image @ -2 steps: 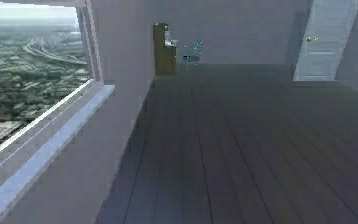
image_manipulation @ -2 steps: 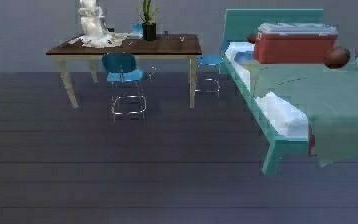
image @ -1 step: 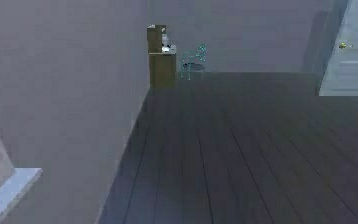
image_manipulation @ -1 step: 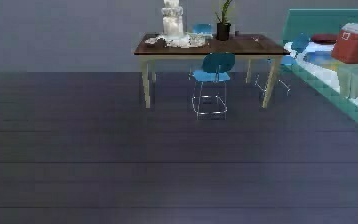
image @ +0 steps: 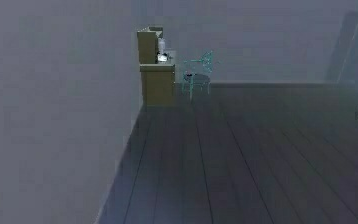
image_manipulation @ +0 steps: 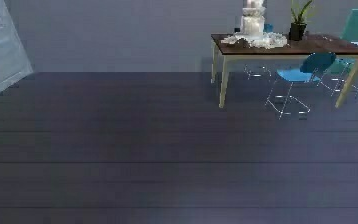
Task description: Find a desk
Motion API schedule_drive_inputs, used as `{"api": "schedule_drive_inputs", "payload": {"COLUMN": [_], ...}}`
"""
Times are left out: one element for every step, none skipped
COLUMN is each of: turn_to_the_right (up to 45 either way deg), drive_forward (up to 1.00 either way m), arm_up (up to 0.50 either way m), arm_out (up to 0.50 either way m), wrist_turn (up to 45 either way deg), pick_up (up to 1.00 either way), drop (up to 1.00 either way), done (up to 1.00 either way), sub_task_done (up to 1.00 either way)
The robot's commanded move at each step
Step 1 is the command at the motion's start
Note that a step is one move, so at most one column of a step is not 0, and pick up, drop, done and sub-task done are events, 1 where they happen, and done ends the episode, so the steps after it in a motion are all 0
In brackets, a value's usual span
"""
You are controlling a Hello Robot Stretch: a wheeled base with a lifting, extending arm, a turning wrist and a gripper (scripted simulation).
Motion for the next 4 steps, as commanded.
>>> {"api": "schedule_drive_inputs", "payload": {"turn_to_the_right": [0.0, 0.0, 0.0, -12.0], "drive_forward": [1.00, 1.00, 0.55, 0.00], "arm_up": [0.00, 0.00, 0.00, 0.00], "arm_out": [0.00, 0.00, 0.00, 0.00], "wrist_turn": [0.0, 0.0, 0.0, 0.0], "pick_up": [0.00, 0.00, 0.00, 0.00], "drop": [0.00, 0.00, 0.00, 0.00], "done": [0.00, 0.00, 0.00, 0.00], "sub_task_done": [0.00, 0.00, 0.00, 0.00]}}
